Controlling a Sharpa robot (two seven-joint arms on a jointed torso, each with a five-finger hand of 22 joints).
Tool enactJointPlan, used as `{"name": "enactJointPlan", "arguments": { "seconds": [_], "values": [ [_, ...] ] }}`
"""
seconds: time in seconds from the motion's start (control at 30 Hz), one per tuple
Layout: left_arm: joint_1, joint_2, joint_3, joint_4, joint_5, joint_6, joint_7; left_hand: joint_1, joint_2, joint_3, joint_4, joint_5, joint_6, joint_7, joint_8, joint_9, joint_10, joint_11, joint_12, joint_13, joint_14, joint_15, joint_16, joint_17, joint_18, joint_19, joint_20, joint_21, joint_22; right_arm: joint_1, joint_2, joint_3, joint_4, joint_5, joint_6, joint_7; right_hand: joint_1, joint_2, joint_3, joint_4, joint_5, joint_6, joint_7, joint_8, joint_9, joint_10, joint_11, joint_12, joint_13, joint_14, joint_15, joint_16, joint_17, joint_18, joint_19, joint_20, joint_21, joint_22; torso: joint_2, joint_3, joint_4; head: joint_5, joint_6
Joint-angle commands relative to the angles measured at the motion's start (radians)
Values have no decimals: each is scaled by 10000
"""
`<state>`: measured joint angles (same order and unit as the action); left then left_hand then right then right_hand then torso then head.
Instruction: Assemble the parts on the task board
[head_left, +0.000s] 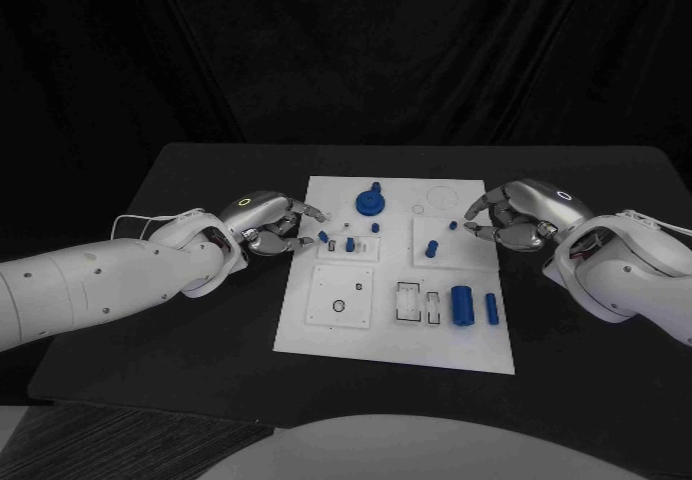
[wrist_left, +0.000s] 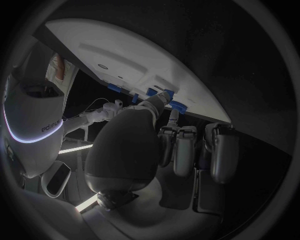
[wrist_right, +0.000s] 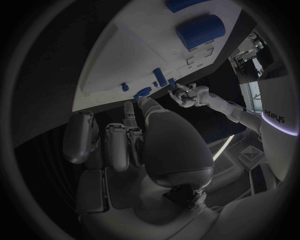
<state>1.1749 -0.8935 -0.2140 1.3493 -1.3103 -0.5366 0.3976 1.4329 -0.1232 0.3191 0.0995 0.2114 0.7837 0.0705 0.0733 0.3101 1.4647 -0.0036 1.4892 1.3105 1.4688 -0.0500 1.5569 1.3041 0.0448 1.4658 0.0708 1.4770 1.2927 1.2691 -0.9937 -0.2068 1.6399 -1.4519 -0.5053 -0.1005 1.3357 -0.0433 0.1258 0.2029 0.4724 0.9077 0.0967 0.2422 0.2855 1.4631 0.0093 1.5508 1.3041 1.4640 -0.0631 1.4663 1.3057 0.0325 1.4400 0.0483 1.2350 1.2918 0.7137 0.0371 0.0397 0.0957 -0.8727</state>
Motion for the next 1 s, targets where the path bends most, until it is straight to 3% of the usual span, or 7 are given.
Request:
{"name": "enactJointPlan", "arguments": {
  "seconds": [0.03,0.17,0.27,0.4,0.5,0.7,1.0],
  "values": [
    [-4,-95,8,123,-245,-164,36,136,-198,348,225,-406,-205,-22,-103,-192,340,-111,-171,1762,1020,-56,139,2667,-165,276,-125,-155,2408,-21,-12,6,22,-22,-90,-59,112,21,238,59,126,46,-10,152,-114,1077,24,200,2667,697,63,-189,787,409,53,37,-124,1819,-3,1,-1,5,1],
    [134,-267,12,297,-447,-485,87,170,-225,428,309,-472,-355,-35,-98,-275,309,-120,-214,1727,1020,-62,139,2667,-167,281,-130,-148,2411,-20,-21,6,32,-22,-103,-68,112,15,237,54,126,45,-8,152,-115,1077,22,200,2667,696,63,-192,783,411,50,37,-133,1816,-4,0,4,-31,1],
    [446,-372,14,423,-1165,-569,0,116,-235,554,464,-477,-81,31,48,-290,353,-83,-154,1778,1020,-41,139,2667,-175,301,-120,-119,2421,-19,-43,6,53,-22,-140,-65,112,15,237,54,126,45,-8,152,-115,1077,22,200,2667,696,63,-192,783,411,50,37,-133,1816,-6,0,7,-38,1],
    [1276,-509,16,733,-3150,-143,-340,-20,-320,847,698,-719,488,-16,367,-279,540,-108,99,1990,1020,-48,139,2667,-203,388,-119,-2,2460,-16,-68,6,85,-22,-216,-54,110,13,236,54,126,45,-7,152,-116,1077,22,200,2667,697,63,-190,786,409,53,37,-125,1818,-12,7,7,-18,1],
    [2040,-485,18,1022,-5266,1008,-681,-268,-399,1066,905,-901,760,-208,630,-242,913,-236,612,2427,1020,-146,139,2667,-295,652,-177,364,2583,-14,-47,6,83,-22,-232,-61,106,10,234,56,125,44,-5,152,-116,1077,21,200,2667,698,63,-187,790,407,57,37,-114,1821,-10,5,3,13,1],
    [2897,-134,21,1392,-8787,3063,-737,-916,-680,1578,900,-1453,959,-563,1075,-8,1061,-480,816,2603,1020,-378,139,2667,-448,1050,-139,938,2781,-14,43,7,78,-22,-243,-53,88,6,228,65,123,46,-2,153,-117,1077,23,200,2667,697,63,-190,785,405,60,37,-105,1824,-4,3,2,33,1],
    [3225,391,21,1367,-10299,4511,-83,-2324,-1032,1546,933,-1636,1455,-586,1567,596,1061,-472,816,2603,1020,-377,139,2667,-448,1050,-160,938,2781,-12,7,7,123,-22,-254,-61,62,4,219,82,122,51,0,155,-119,1077,25,200,2667,699,64,-184,794,405,61,37,-105,1824,-19,41,-21,-87,1]
  ]
}}
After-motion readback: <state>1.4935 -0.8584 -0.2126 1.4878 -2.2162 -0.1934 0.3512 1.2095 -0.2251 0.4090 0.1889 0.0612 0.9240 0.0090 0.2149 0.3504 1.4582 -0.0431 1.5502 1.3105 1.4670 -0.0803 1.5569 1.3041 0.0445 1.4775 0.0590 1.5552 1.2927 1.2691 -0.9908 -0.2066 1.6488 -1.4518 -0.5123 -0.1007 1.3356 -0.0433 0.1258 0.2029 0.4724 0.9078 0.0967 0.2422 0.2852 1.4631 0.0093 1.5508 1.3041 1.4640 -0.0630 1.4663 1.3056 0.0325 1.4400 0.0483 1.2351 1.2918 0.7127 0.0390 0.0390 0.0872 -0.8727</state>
